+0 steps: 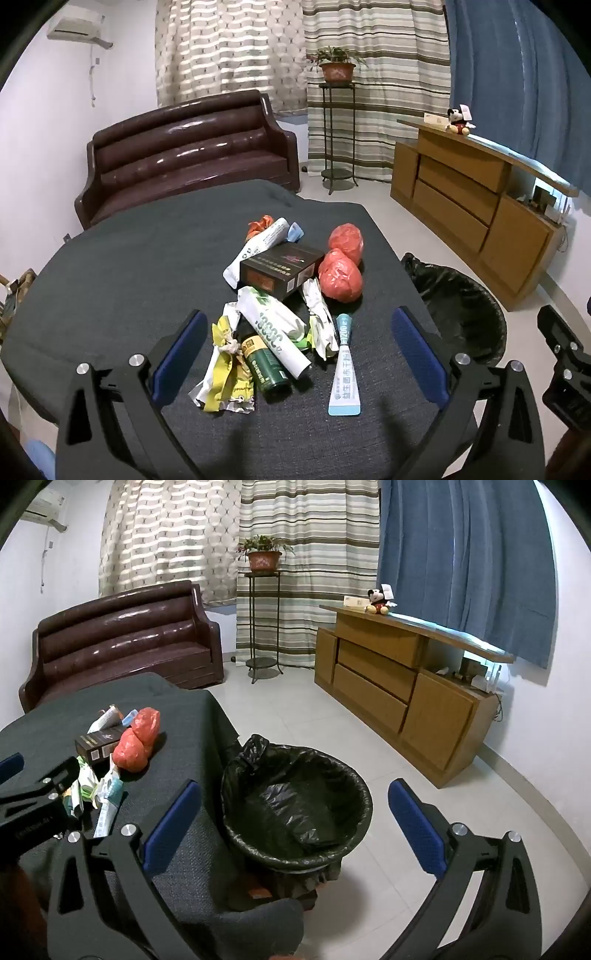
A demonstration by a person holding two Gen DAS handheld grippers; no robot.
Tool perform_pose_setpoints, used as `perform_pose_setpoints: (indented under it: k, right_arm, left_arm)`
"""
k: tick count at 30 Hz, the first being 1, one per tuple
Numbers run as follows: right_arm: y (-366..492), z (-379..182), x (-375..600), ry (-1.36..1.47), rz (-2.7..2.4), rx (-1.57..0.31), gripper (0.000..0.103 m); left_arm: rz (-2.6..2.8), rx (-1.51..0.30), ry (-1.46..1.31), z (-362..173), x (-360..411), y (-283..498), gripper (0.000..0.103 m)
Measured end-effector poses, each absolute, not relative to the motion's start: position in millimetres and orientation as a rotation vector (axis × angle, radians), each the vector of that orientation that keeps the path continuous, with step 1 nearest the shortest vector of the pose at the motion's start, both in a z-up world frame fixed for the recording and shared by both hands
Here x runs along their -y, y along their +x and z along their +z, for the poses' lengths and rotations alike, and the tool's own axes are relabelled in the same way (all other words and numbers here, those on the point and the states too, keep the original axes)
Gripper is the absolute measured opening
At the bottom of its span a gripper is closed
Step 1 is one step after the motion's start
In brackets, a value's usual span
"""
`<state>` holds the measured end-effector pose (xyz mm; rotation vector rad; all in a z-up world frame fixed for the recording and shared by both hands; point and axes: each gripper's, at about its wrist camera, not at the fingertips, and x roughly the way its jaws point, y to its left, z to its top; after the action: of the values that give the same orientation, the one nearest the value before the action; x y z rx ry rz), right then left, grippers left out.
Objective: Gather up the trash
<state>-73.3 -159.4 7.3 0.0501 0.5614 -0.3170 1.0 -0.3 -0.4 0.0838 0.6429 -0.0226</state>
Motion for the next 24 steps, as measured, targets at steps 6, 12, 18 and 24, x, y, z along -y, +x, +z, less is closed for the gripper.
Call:
perform_pose_setpoints:
  k: [6,12,18,24]
  right_arm:
    - [-74,7,159,0.054,-0.316,-0.556,0.099]
    - [-74,7,159,0.054,-0.316,-0.555,0.099]
    - [-74,7,158,0.054,-0.318,-0.554,0.099]
    - [-74,8,158,0.055,-0.317,-0.554,0.099]
  left_arm:
    - [-0.041,-0.641,0.041,-1,-5,3,0.097]
    - [-0.032,-0.638,0.053,-1,2,3,0.097]
    - [-0.032,-0.63,0.062,3,-3,2,0.097]
    - [-0.031,-0.625,0.065,3,-8,3,0.097]
